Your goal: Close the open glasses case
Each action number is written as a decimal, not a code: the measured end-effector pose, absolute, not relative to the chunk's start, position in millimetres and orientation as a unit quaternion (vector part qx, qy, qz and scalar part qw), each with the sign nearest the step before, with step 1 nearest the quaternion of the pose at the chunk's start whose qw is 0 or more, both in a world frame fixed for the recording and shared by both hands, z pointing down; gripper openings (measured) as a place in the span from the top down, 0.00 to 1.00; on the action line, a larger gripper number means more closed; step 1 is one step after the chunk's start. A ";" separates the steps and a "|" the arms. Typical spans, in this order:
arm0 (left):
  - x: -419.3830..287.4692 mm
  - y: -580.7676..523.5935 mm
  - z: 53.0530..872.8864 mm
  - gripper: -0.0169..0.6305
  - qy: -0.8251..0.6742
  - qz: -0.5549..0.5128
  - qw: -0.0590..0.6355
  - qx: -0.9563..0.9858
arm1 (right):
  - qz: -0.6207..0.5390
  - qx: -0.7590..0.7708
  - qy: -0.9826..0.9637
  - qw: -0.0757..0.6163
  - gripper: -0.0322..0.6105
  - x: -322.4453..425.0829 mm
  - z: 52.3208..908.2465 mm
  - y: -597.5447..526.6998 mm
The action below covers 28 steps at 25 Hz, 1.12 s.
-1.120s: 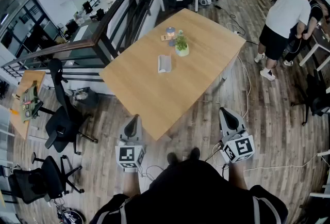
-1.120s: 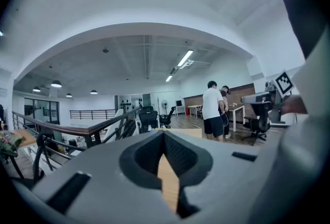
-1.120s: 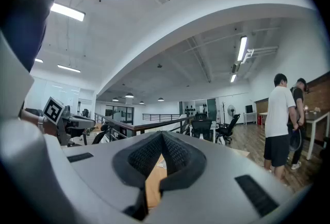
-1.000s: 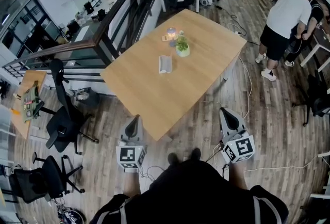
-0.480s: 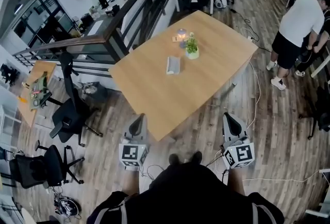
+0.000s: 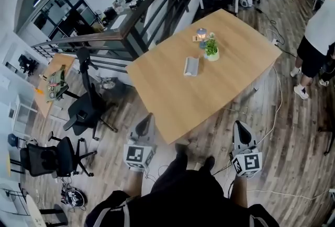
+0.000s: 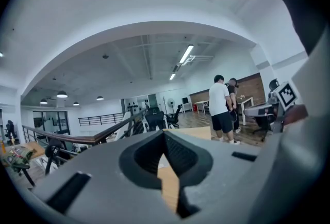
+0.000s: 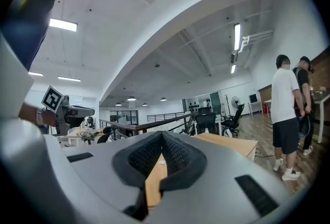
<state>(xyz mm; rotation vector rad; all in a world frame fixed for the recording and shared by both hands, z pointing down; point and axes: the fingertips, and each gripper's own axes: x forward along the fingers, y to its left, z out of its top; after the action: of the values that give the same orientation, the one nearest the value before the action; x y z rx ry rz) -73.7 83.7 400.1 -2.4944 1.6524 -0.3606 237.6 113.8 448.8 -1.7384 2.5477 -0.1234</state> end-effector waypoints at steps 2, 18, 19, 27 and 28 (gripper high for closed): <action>-77.2 75.2 403.7 0.98 0.549 -0.116 0.068 -0.825 | -0.043 -0.565 0.824 0.021 0.93 234.7 454.1 105.1; -136.0 -63.3 416.5 0.98 0.491 -0.085 0.059 -0.865 | -0.032 -0.586 0.810 -0.013 0.93 126.3 432.6 -8.1; -143.2 -69.7 422.3 0.98 0.490 -0.085 0.051 -0.866 | -0.030 -0.582 0.812 -0.017 0.93 117.9 431.8 -16.8; -178.8 -111.3 442.0 0.98 0.479 -0.077 0.028 -0.874 | -0.029 -0.588 0.807 -0.044 0.93 82.2 439.9 -63.3; -180.2 -116.0 443.3 0.98 0.476 -0.076 0.027 -0.876 | -0.030 -0.591 0.805 -0.047 0.93 80.5 442.1 -67.5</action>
<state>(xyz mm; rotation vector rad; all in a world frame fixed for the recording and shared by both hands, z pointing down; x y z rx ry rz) -180.2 -116.0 443.3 -2.7047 1.4710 -0.2344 80.5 -67.5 442.1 -1.9137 2.6061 -0.0971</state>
